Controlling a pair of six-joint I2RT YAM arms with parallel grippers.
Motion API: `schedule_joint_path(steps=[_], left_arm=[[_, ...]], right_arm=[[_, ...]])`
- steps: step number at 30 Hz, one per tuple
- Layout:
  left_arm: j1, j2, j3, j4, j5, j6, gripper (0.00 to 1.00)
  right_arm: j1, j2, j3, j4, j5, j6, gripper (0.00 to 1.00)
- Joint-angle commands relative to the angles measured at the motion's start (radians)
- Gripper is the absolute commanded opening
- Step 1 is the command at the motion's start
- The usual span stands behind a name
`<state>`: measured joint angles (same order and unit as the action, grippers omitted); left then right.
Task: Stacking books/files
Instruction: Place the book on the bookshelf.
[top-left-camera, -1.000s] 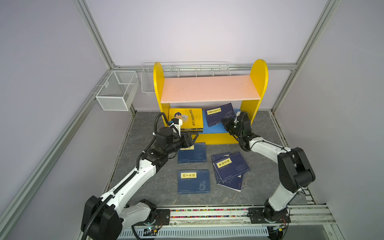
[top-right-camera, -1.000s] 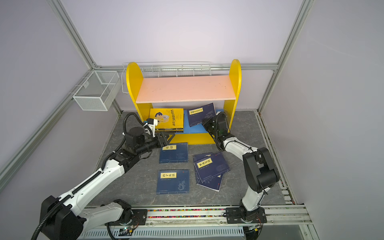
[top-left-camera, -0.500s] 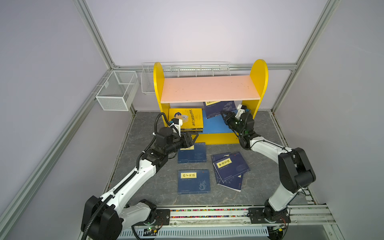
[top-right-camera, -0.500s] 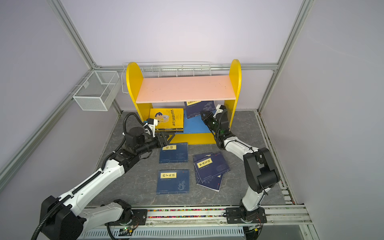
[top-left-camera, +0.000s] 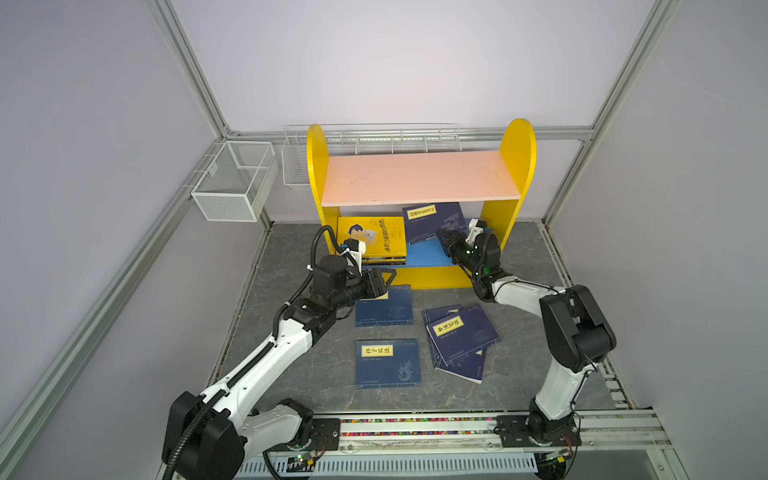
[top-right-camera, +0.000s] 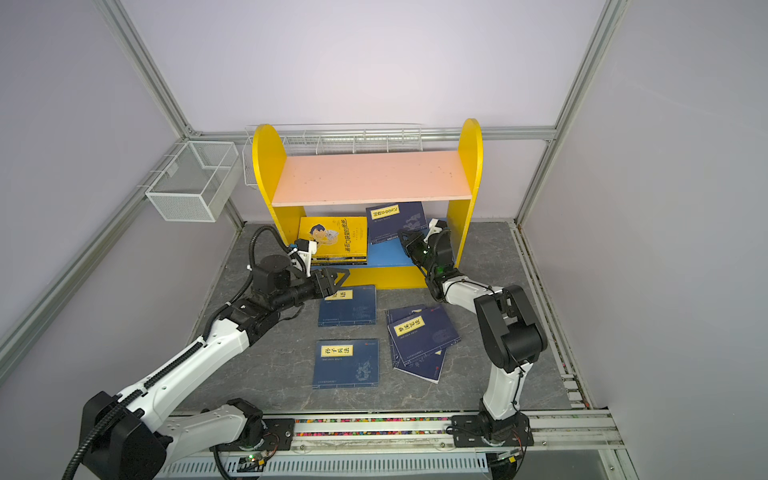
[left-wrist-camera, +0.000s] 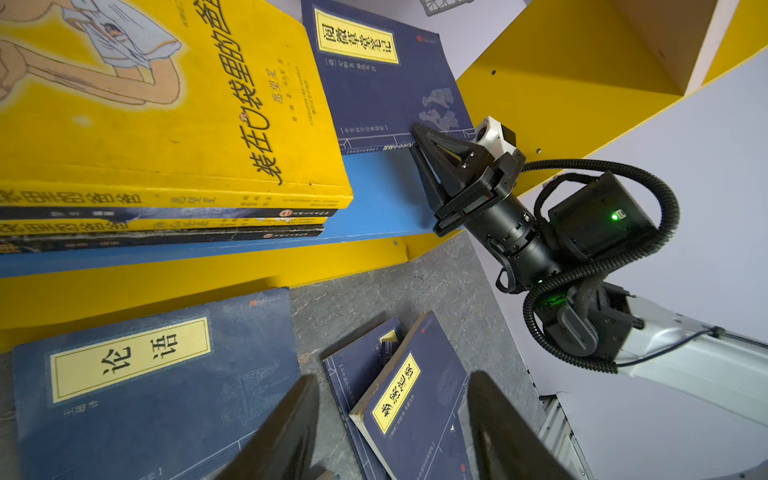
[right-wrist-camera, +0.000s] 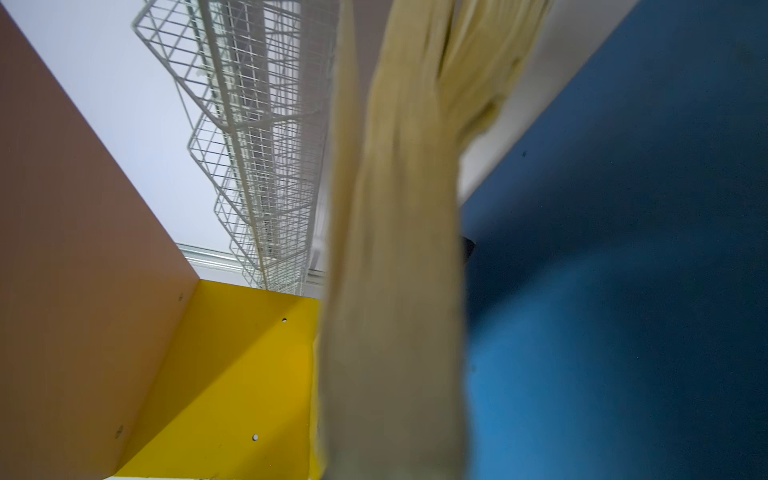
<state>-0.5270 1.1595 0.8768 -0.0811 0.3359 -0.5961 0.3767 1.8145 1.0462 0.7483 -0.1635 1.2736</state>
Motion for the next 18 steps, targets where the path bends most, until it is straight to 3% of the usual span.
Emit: schedule_joint_path(steps=[1, 11, 18], left_arm=[[-0.005, -0.014, -0.006, 0.000, -0.017, 0.014, 0.58], [-0.004, -0.012, -0.007, 0.005, -0.012, 0.011, 0.58], [-0.004, -0.011, -0.011, 0.007, -0.012, 0.010, 0.58]], right_arm=[[0.003, -0.087, -0.033, -0.053, 0.048, 0.006, 0.10], [-0.004, -0.181, -0.079, -0.209, 0.055, -0.060, 0.10], [-0.005, -0.273, -0.158, -0.367, 0.145, -0.024, 0.11]])
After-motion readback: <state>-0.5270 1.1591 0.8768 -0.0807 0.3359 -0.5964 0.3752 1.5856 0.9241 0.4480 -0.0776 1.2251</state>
